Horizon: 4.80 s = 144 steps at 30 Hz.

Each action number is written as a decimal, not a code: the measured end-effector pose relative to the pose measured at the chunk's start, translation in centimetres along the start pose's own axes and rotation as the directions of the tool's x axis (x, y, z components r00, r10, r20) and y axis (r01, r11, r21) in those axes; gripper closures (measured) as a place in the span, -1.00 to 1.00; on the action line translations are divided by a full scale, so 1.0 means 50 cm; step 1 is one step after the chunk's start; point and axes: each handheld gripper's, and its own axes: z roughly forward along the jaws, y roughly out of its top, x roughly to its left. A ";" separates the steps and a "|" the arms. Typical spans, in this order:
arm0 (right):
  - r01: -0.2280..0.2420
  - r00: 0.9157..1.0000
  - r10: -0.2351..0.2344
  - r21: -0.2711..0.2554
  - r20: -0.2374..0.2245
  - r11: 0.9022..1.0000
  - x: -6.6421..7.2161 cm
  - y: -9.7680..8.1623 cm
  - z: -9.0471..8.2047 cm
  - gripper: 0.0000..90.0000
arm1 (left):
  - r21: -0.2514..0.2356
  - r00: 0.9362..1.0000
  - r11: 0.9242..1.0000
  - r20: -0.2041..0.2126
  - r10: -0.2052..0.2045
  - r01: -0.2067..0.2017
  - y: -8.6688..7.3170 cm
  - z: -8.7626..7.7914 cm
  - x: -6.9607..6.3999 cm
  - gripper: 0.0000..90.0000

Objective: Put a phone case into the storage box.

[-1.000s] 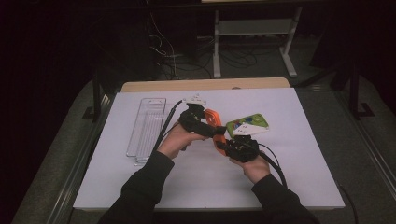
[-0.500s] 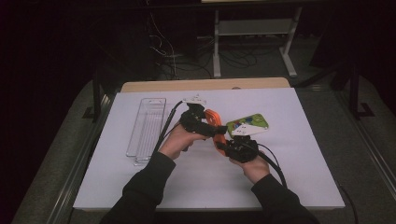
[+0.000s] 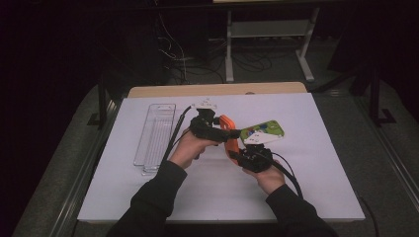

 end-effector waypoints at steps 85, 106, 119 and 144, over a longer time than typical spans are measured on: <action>0.095 0.995 -0.097 0.123 0.013 0.988 -0.082 -0.121 -0.112 -1.00 | -0.016 0.631 0.991 -0.770 -0.099 0.136 0.120 -0.235 0.285 -0.67; 0.102 0.995 -0.103 0.098 0.014 0.990 -0.081 -0.116 -0.118 -1.00 | -0.001 0.520 0.961 -0.841 -0.150 0.275 0.069 -0.163 0.330 -0.68; 0.102 0.995 -0.104 0.095 0.013 0.990 -0.081 -0.115 -0.118 -1.00 | -0.002 0.490 0.958 -0.859 -0.149 0.288 0.057 -0.141 0.342 -0.71; 0.110 0.993 -0.113 0.101 0.021 0.989 -0.079 -0.115 -0.116 -1.00 | 0.002 0.589 0.964 -0.792 -0.161 0.266 0.073 -0.200 0.321 -1.00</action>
